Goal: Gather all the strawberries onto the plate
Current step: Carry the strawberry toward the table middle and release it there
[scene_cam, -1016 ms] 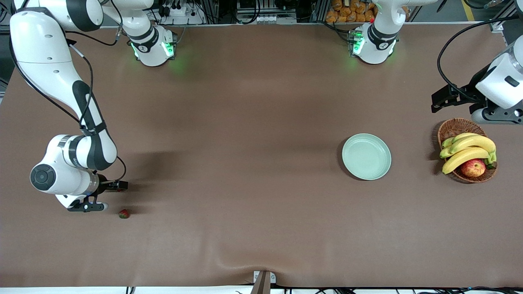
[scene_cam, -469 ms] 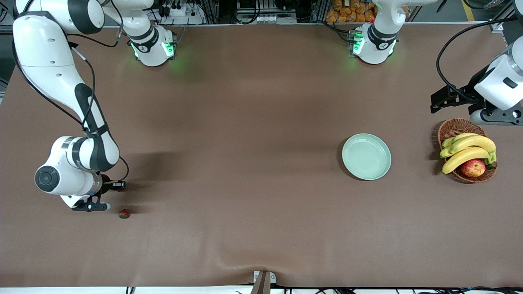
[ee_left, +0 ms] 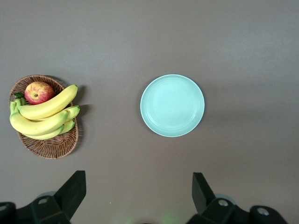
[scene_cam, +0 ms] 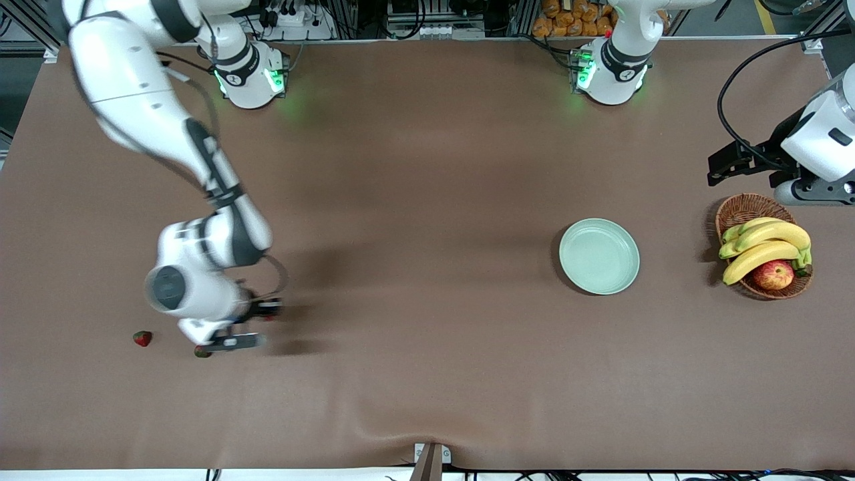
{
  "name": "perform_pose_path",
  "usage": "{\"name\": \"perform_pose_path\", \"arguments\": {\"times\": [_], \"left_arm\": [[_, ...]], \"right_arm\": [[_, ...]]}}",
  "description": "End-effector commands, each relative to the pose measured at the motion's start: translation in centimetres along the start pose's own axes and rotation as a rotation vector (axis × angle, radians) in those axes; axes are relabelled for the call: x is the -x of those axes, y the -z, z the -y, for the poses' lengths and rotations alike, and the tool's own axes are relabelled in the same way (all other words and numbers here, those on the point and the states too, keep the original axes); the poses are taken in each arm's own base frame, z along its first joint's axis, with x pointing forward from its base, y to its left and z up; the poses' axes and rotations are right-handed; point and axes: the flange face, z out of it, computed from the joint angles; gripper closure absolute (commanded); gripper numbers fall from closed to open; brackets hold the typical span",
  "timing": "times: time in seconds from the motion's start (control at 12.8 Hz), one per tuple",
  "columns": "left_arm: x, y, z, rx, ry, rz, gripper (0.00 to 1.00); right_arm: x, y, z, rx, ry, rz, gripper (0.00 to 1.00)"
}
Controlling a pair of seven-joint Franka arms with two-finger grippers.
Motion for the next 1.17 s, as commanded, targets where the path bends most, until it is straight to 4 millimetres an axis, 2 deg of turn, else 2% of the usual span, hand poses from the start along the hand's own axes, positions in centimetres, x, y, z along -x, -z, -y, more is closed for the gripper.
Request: {"name": "perform_pose_path", "arguments": {"times": [0.0, 0.16, 0.23, 0.39, 0.55, 0.63, 0.7, 0.78, 0.86, 0.94, 1.09], "left_arm": [[0.0, 0.3, 0.2, 0.01, -0.009, -0.003, 0.0], [0.0, 0.2, 0.3, 0.009, -0.009, -0.002, 0.0], [0.0, 0.1, 0.3, 0.009, -0.008, 0.001, 0.0], [0.0, -0.2, 0.5, 0.009, -0.005, 0.008, 0.0], [0.0, -0.7, 0.8, 0.006, 0.0, 0.021, 0.0], [0.1, -1.0, 0.7, 0.006, -0.002, 0.027, 0.0], [0.1, -1.2, 0.7, 0.006, -0.002, 0.032, 0.0], [0.1, -1.3, 0.6, 0.006, -0.003, 0.034, 0.0], [0.0, -1.5, 0.3, 0.007, -0.002, 0.037, 0.0], [-0.1, -1.3, -0.8, 0.008, -0.008, 0.032, 0.0], [-0.5, -2.1, -5.4, 0.005, -0.055, 0.035, 0.0]], "right_arm": [[0.7, 1.1, 8.6, -0.014, -0.056, -0.034, 0.91], [2.5, 1.3, 15.5, -0.034, -0.113, -0.054, 0.88], [3.5, 0.5, 18.1, -0.044, -0.135, -0.066, 0.88], [4.7, -1.0, 21.3, -0.063, -0.177, -0.087, 0.88], [5.3, -1.8, 22.4, -0.069, -0.196, -0.09, 0.83], [5.8, -2.3, 23.2, -0.065, -0.186, -0.084, 0.65], [6.2, -2.5, 23.8, -0.064, -0.182, -0.082, 0.13], [6.3, -2.3, 24.2, -0.062, -0.186, -0.086, 0.0], [6.0, -1.2, 24.0, -0.067, -0.186, -0.098, 0.0], [5.0, 0.6, 22.6, -0.077, -0.212, -0.116, 0.0], [2.2, 5.5, 16.3, -0.079, -0.295, -0.13, 0.0]]}}
